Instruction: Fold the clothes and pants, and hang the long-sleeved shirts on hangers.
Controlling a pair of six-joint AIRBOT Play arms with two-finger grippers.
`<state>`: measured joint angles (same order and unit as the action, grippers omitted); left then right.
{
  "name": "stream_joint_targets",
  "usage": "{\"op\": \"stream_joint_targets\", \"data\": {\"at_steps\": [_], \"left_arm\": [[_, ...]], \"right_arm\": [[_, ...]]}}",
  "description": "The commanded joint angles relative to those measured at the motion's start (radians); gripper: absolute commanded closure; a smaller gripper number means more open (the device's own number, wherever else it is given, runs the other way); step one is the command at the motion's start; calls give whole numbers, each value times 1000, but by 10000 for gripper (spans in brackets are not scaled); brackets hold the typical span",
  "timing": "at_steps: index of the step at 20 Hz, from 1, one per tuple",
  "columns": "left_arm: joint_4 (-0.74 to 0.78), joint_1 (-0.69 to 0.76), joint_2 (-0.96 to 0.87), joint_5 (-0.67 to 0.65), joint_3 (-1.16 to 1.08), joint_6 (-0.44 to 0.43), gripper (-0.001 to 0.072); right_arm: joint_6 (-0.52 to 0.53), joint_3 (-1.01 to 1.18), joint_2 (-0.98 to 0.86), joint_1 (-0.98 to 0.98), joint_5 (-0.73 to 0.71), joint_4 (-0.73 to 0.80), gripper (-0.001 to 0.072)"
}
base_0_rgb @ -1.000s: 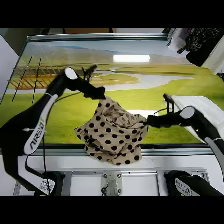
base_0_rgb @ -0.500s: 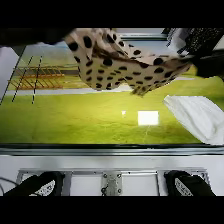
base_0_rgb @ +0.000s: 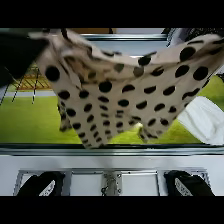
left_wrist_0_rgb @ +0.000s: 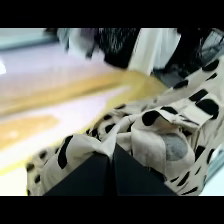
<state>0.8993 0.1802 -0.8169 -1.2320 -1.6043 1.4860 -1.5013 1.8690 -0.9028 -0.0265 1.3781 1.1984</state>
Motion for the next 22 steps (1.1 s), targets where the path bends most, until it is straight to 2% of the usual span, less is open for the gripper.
{"op": "stream_joint_targets", "data": {"at_steps": [1, 4, 7, 8, 9, 10, 13, 15, 18, 22], "left_arm": [[-2, -1, 100, -93, 329, 97, 699], [-2, 18, 161, -166, 618, 101, 698], [-1, 115, 190, -116, 832, 100, 686], [0, 150, 182, -76, 871, 100, 444], [0, 179, 164, -25, 890, 100, 117], [5, 196, 137, 25, 888, 99, 82], [106, 238, 2, 126, 794, 76, 82], [158, 288, -117, 164, 708, 2, 82], [157, 374, -299, 212, 593, -121, 82], [164, 447, -541, 290, 441, -146, 82]], "right_arm": [[-18, -13, -115, -15, 175, -16, 705], [5, -158, -218, -86, 187, -14, 705], [51, -346, -310, -158, 79, -13, 705], [58, -389, -344, -167, 35, -13, 705], [58, -411, -379, -169, 13, -14, 705], [58, -416, -409, -169, 10, -14, 705], [58, -416, -447, -169, 9, -17, 704], [58, -416, -443, -169, 10, -17, 704], [58, -416, -428, -169, 10, -18, 704], [58, -416, -389, -169, 10, -18, 704]]}}
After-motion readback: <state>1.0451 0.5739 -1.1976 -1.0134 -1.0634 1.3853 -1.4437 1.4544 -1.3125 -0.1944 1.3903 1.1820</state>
